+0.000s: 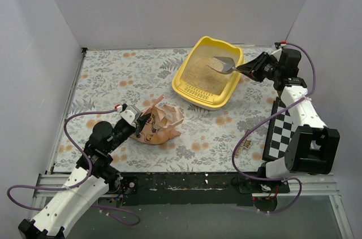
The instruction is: Fill the litter box with clean litter
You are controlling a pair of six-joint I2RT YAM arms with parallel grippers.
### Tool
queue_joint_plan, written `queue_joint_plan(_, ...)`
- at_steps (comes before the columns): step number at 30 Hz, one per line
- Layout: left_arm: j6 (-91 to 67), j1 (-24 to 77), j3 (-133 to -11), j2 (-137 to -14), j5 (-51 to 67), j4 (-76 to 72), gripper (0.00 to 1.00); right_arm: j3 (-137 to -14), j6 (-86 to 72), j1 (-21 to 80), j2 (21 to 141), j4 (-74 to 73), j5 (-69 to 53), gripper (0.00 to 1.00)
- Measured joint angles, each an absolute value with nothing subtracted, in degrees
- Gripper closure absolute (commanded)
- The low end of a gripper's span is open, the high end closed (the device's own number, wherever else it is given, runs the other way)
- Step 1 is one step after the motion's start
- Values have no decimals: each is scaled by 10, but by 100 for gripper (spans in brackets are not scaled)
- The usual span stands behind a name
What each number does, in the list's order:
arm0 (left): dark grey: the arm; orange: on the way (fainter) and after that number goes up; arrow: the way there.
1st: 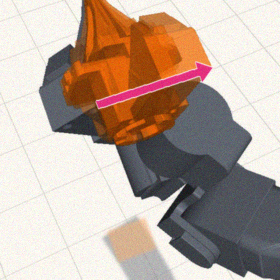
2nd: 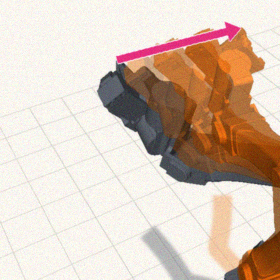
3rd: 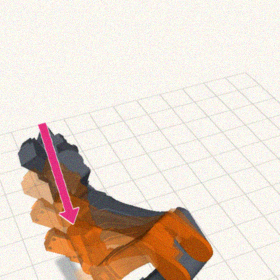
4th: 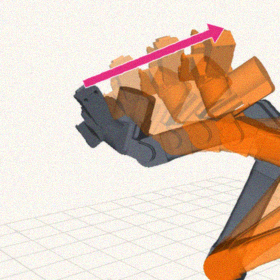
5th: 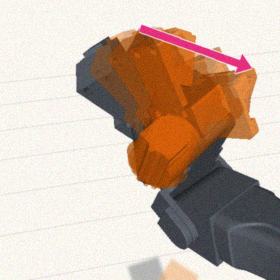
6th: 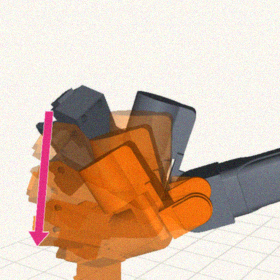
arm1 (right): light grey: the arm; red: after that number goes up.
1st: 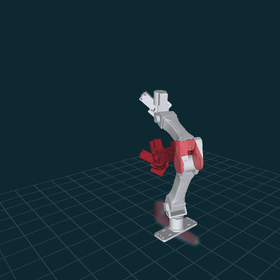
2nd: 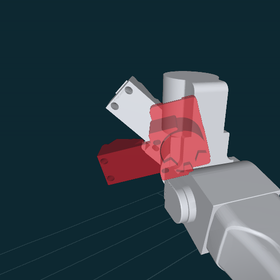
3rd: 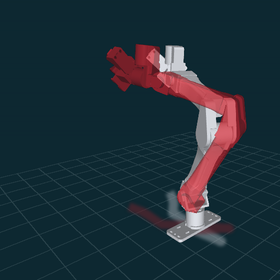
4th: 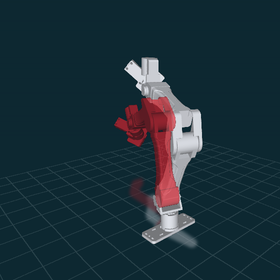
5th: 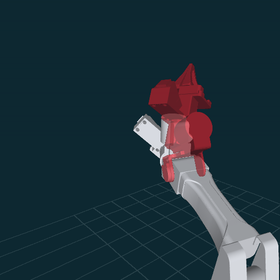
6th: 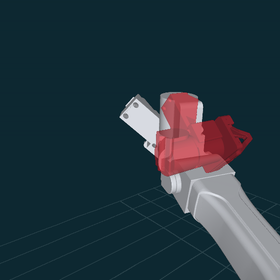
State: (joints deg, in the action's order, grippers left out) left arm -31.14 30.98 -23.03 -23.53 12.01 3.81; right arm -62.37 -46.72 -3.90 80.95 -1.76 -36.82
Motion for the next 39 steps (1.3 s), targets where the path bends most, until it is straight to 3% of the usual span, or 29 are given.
queue_joint_plan(8, -318, 312, -230, -237, 120, 38, 100, -738, -339, -7, 865, -185, -248, 99)
queue_joint_plan(19, -318, 317, -230, -246, 120, 34, 100, -978, -196, 111, 969, -379, -89, 99)
queue_joint_plan(31, -318, 320, -230, -247, 111, 34, 100, -1191, -85, 253, 1007, -538, 136, 99)
queue_joint_plan(35, -318, 320, -230, -248, 109, 32, 100, -1191, -75, 289, 982, -565, 122, 99)
queue_joint_plan(39, -318, 321, -230, -254, 104, 29, 100, -1183, -76, 294, 938, -577, 32, 99)
